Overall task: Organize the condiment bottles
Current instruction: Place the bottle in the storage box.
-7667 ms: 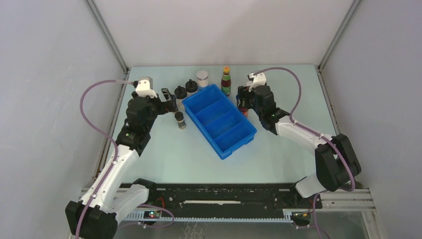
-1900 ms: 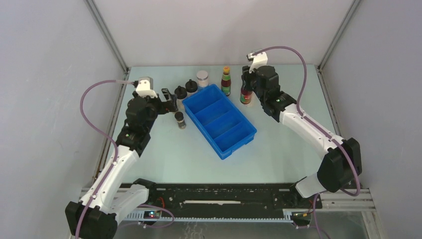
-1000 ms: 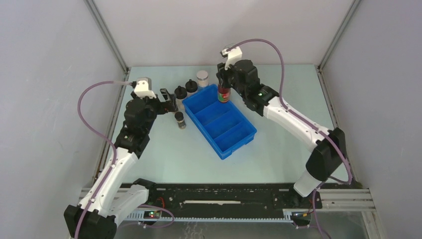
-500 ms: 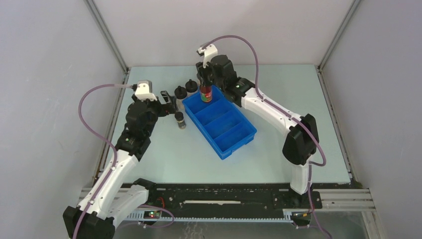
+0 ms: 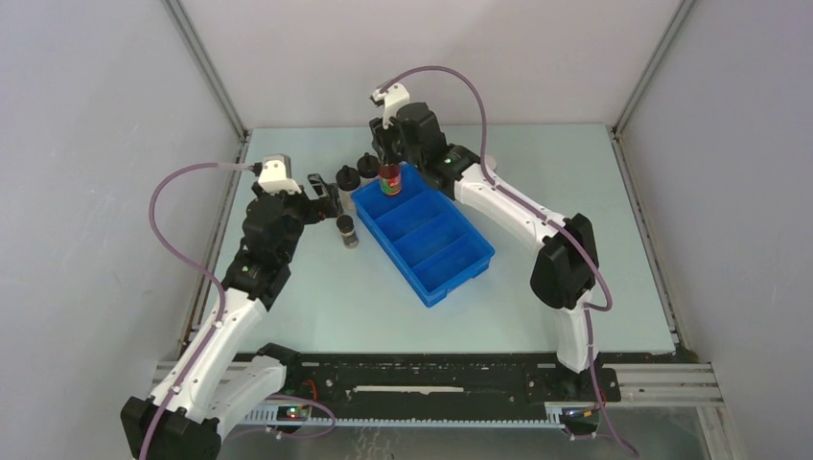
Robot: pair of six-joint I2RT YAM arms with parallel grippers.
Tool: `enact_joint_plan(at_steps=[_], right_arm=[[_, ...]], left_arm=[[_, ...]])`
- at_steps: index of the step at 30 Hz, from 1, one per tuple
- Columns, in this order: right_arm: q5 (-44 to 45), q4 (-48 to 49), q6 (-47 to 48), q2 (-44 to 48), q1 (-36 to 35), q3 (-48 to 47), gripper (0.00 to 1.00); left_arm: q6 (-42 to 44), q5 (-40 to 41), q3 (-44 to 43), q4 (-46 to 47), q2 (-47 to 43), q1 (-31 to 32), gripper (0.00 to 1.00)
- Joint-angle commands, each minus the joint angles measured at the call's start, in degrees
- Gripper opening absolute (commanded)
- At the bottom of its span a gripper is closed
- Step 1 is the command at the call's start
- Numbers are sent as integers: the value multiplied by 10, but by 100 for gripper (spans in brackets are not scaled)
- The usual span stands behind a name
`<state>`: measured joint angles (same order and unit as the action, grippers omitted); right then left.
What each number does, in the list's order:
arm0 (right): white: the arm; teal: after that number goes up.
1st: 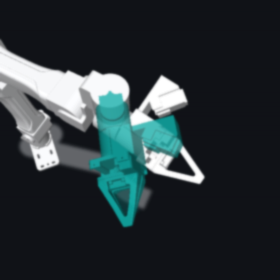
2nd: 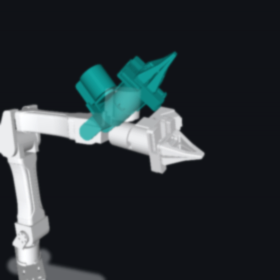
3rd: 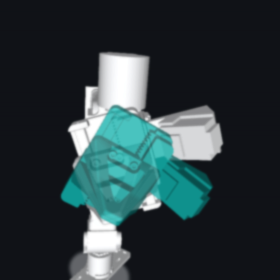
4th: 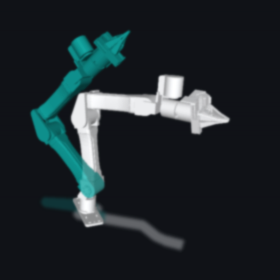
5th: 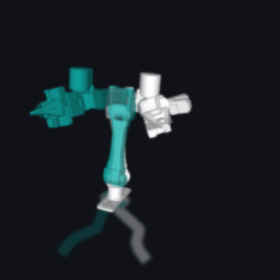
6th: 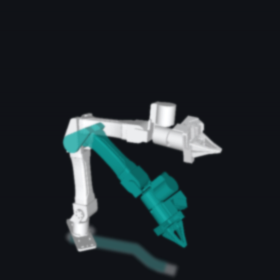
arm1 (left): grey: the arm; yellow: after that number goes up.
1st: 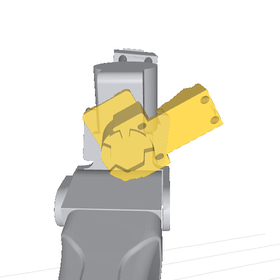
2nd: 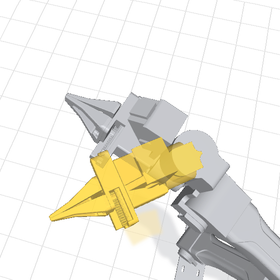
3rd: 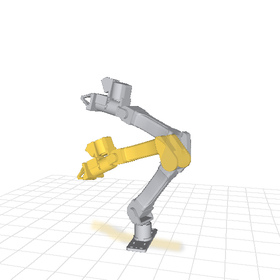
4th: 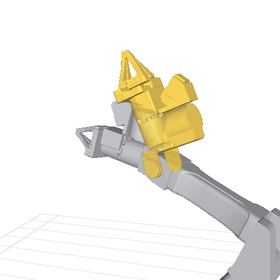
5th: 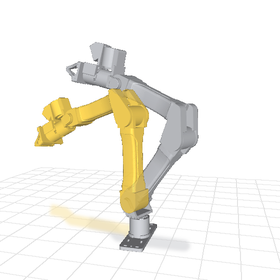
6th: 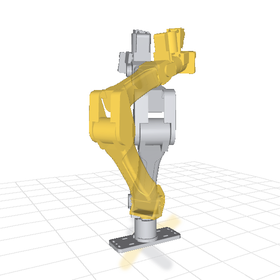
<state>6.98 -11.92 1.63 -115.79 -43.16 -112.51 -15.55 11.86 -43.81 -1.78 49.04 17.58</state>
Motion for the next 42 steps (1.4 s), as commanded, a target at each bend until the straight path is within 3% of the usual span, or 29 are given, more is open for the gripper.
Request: enact_joint_plan(at_steps=[1, 21, 42], right_arm=[[-4, 65, -10, 12, 12, -50, 0], [-38, 97, -35, -15, 71, -31, 0], [-58, 114, -40, -57, 84, -29, 0]], left_arm=[[-8, 12, 13, 15, -7, 5, 93], [-9, 22, 13, 39, 21, 7, 93], [-5, 24, 25, 56, 30, 7, 93]])
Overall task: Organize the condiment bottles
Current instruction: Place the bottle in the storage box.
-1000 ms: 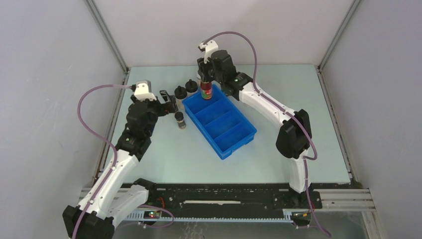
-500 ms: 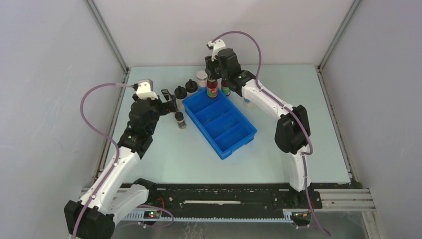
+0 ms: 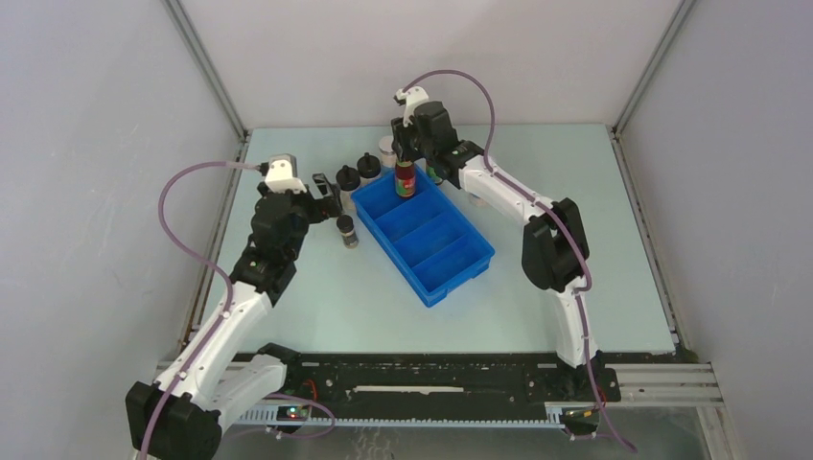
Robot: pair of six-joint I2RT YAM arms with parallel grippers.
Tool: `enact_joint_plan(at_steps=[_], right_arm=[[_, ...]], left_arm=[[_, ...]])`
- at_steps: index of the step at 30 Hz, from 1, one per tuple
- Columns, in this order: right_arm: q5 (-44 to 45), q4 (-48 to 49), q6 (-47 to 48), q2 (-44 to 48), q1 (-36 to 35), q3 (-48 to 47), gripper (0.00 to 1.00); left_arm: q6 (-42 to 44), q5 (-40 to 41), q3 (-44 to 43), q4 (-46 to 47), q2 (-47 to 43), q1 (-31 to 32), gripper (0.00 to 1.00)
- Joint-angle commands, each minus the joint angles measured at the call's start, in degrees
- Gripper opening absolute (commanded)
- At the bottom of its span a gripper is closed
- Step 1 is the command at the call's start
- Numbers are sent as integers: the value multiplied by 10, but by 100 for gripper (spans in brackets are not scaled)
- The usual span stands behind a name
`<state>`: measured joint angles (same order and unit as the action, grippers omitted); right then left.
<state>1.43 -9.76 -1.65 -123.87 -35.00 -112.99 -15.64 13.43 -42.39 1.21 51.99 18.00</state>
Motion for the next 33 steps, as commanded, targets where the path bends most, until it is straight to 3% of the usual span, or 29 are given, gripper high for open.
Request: enact_joint_plan(at_steps=[1, 21, 33], right_arm=[[-2, 92, -7, 24, 3, -21, 0], [-2, 117, -2, 30, 1, 20, 0], [2, 102, 16, 39, -41, 19, 0]], left_arm=[[-5, 7, 12, 27, -1, 3, 93], [-8, 3, 21, 36, -3, 3, 93], [-13, 0, 23, 38, -19, 3, 93]])
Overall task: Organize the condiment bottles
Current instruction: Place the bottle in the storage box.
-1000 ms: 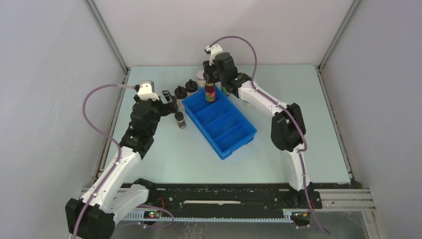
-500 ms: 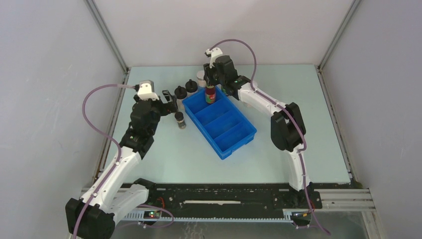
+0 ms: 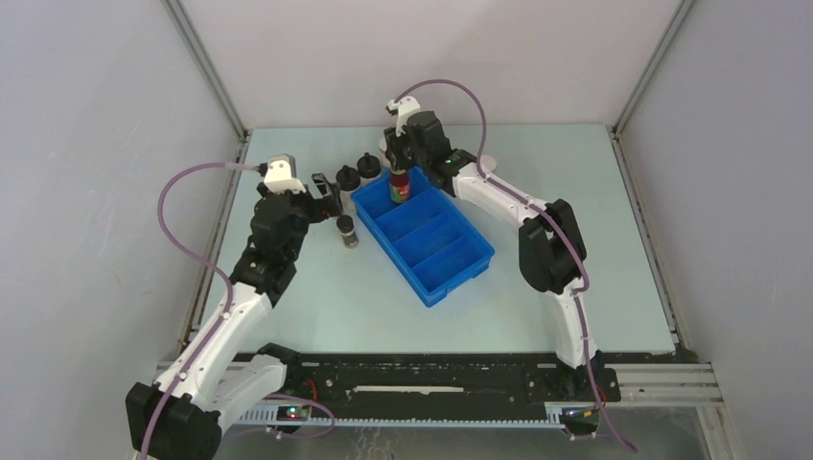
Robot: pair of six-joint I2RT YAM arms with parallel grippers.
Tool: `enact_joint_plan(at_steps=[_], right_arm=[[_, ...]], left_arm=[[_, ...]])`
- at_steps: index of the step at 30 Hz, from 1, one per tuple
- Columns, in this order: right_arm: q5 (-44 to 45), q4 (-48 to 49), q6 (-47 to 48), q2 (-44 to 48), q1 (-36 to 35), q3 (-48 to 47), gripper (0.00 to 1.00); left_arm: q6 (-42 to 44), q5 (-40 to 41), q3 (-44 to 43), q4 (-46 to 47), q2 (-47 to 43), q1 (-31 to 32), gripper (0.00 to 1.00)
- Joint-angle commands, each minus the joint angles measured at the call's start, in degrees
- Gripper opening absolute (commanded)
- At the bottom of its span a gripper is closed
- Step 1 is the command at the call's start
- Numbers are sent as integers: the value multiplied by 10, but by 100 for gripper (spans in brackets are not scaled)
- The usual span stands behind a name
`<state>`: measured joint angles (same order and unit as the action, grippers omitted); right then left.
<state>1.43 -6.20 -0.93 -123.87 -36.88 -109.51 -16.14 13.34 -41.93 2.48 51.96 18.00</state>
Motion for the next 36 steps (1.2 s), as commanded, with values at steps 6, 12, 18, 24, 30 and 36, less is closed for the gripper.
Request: enact_joint_plan(at_steps=[6, 12, 18, 24, 30, 36], right_arm=[[8, 65, 8, 36, -47, -26, 0], [16, 45, 22, 35, -65, -32, 0], [22, 44, 23, 38, -79, -26, 0], [26, 46, 24, 41, -87, -19, 0], [28, 56, 21, 49, -90, 7, 0], [33, 80, 18, 64, -95, 40, 0]], left_arm=[[-9, 1, 20, 21, -33, 3, 93], [-11, 0, 22, 20, -45, 5, 93], [-11, 1, 24, 19, -52, 9, 93], [-12, 2, 25, 18, -55, 11, 93], [-12, 3, 26, 19, -55, 15, 93], [-14, 2, 26, 19, -53, 20, 93]])
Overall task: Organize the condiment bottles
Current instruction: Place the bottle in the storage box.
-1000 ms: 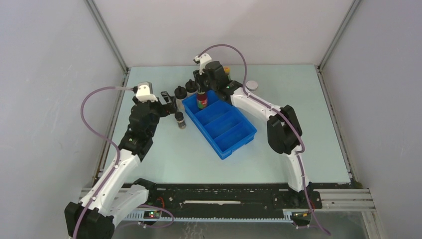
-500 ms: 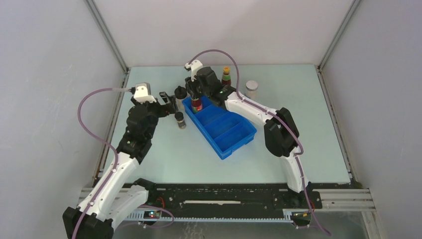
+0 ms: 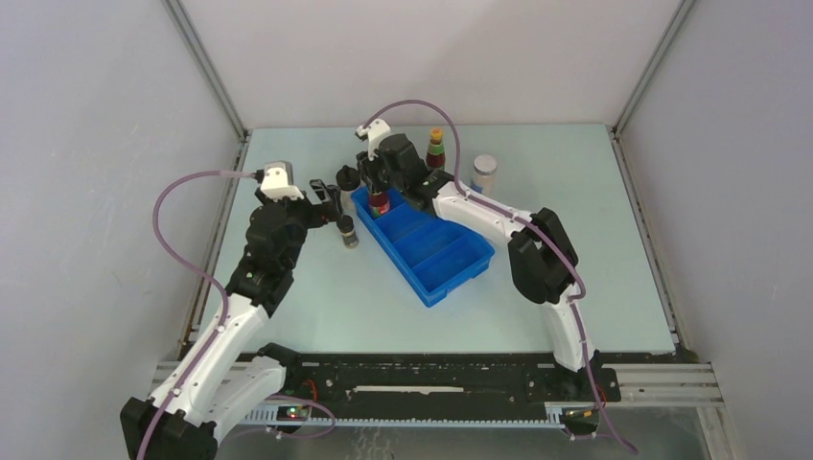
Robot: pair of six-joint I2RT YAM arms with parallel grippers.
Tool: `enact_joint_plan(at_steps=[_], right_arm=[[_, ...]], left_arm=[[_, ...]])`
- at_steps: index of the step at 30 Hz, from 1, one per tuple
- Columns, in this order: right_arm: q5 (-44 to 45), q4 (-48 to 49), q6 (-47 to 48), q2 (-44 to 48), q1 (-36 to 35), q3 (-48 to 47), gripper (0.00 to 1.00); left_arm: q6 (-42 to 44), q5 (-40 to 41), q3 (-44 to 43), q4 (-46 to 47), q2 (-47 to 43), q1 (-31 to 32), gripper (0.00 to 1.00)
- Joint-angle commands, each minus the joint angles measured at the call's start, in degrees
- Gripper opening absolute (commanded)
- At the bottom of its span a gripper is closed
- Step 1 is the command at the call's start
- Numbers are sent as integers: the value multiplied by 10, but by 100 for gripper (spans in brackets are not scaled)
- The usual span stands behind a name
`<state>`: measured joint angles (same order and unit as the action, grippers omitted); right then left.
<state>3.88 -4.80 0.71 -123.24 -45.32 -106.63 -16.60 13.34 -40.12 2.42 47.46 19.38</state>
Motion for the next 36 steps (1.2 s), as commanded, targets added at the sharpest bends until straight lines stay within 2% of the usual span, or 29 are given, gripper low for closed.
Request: enact_joint_plan(at_steps=[1, 6, 7, 10, 12, 14, 18, 25, 32, 36], right_arm=[[9, 67, 2, 59, -12, 16, 0], [17, 72, 4, 69, -19, 34, 1], [19, 70, 5, 70, -20, 35, 9], [24, 70, 8, 75, -24, 39, 43], [25, 69, 9, 77, -25, 40, 58], [25, 66, 11, 78, -26, 37, 67], [28, 62, 14, 79, -26, 33, 73], [40, 51, 25, 79, -25, 7, 77], [33, -9, 15, 62, -1, -72, 78], [32, -58, 8, 27, 18, -159, 80]], left_arm=[[-10, 3, 8, 20, -8, 7, 93], [-10, 6, 9, 20, -9, 12, 93], [-10, 6, 9, 20, -9, 13, 94], [-10, 7, 8, 20, -9, 14, 96], [-10, 8, 9, 20, -8, 15, 98], [-10, 8, 8, 20, -7, 15, 99], [-10, 9, 9, 20, -6, 16, 100], [-9, 13, 7, 20, -4, 17, 100], [-5, 14, 2, 23, 0, 16, 100], [-2, 13, 0, 23, 1, 16, 100]])
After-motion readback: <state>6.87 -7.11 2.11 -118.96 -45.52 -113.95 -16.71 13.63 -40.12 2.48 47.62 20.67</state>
